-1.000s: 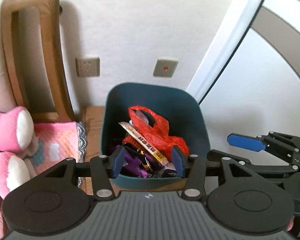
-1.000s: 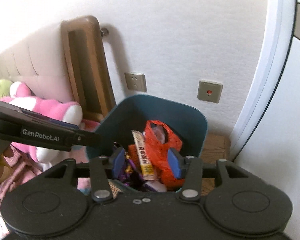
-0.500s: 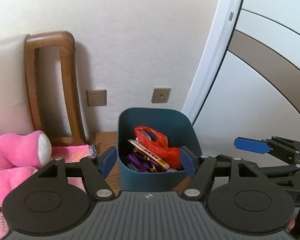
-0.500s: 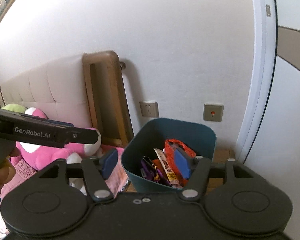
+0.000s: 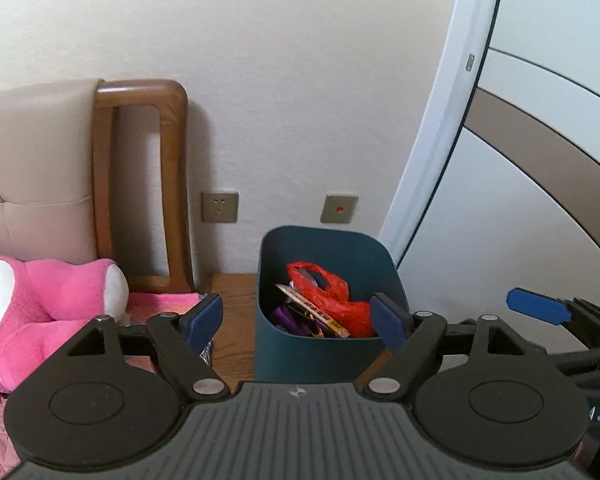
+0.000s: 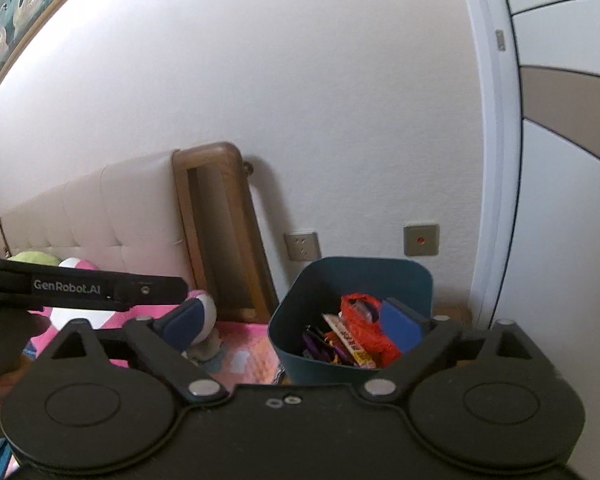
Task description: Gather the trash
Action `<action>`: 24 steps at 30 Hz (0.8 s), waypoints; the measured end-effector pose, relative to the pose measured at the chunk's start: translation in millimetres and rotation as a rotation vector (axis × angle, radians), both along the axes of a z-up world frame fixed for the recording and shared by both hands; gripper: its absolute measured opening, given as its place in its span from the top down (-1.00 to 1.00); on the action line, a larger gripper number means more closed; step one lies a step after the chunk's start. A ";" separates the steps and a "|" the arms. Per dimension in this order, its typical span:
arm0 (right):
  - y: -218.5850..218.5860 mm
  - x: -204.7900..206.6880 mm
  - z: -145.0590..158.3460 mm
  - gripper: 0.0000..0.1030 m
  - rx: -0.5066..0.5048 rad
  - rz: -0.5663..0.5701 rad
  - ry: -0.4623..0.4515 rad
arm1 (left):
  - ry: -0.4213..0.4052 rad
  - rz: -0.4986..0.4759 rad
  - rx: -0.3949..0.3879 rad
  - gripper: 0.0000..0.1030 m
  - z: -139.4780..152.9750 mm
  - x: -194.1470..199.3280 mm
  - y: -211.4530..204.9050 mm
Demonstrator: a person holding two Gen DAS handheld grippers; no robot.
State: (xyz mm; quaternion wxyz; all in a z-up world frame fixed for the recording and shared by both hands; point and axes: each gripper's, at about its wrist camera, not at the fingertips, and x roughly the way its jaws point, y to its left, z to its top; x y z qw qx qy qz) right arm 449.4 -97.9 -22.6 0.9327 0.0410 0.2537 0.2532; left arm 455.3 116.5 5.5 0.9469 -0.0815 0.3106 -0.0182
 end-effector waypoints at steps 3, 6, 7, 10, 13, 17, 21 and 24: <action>3.4 -8.1 0.3 -1.00 -0.008 -0.004 -0.033 | -0.016 0.009 -0.010 -0.59 1.7 -5.6 3.8; 6.9 -14.7 0.7 -1.00 -0.016 0.006 -0.051 | -0.023 0.022 -0.017 -0.62 1.4 -10.7 6.9; 7.9 -15.9 1.2 -1.00 -0.020 0.009 -0.055 | -0.025 0.023 -0.016 -0.68 1.2 -11.8 7.1; 9.7 -17.9 3.1 -1.00 -0.029 0.016 -0.070 | -0.032 0.022 -0.030 -1.00 0.5 -15.0 9.0; 9.3 -18.5 4.9 -1.00 -0.028 -0.002 -0.083 | -0.041 0.020 -0.027 -1.00 0.5 -16.9 8.9; 6.0 -19.1 4.4 -1.00 -0.009 -0.023 -0.068 | -0.039 0.016 -0.015 -1.00 -0.8 -17.4 7.5; 3.8 -22.3 3.7 -1.00 0.002 -0.030 -0.067 | -0.039 0.009 -0.007 -1.00 -0.9 -17.9 6.1; 1.9 -23.0 4.2 -1.00 0.016 -0.028 -0.062 | -0.038 0.005 0.002 -1.00 -0.9 -18.3 4.0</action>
